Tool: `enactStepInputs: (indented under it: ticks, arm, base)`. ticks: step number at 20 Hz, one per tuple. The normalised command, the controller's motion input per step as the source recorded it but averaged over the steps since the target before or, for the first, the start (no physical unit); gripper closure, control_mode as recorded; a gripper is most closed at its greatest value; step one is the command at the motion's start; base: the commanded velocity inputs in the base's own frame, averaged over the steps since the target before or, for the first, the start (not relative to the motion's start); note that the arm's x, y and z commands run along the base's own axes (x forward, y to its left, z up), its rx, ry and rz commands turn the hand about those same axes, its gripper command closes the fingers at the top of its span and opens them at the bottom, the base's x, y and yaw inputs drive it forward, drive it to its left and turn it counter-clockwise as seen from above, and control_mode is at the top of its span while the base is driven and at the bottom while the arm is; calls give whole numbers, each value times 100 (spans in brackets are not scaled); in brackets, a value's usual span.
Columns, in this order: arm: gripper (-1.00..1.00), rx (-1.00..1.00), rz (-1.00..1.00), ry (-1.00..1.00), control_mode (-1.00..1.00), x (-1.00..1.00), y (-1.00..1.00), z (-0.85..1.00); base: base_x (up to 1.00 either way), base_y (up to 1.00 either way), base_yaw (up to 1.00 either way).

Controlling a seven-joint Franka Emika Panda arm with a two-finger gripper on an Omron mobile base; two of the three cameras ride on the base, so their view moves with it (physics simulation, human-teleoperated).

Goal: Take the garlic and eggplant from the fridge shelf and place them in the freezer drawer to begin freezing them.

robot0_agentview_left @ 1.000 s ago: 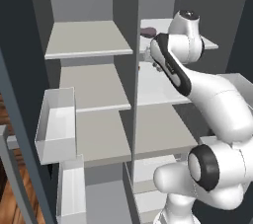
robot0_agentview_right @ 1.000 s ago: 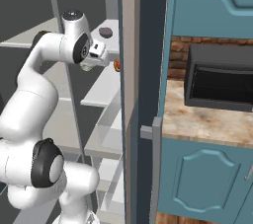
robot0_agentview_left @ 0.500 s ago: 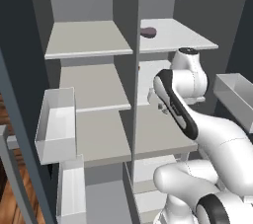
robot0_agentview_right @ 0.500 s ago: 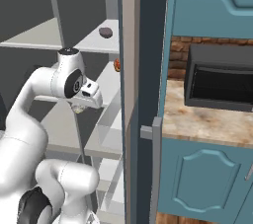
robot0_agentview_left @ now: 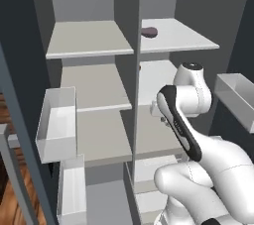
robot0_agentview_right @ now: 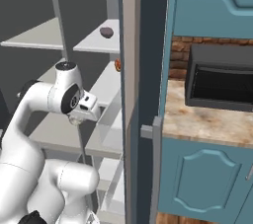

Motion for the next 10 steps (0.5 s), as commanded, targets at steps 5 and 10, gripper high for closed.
enactStepInputs:
  ticks: [5,10]
  arm:
    - [100,0,0,0,100,0,0,0]
    - [100,0,0,0,100,0,0,0]
  base:
    - [-87,-28,24]
    - [-68,-29,28]
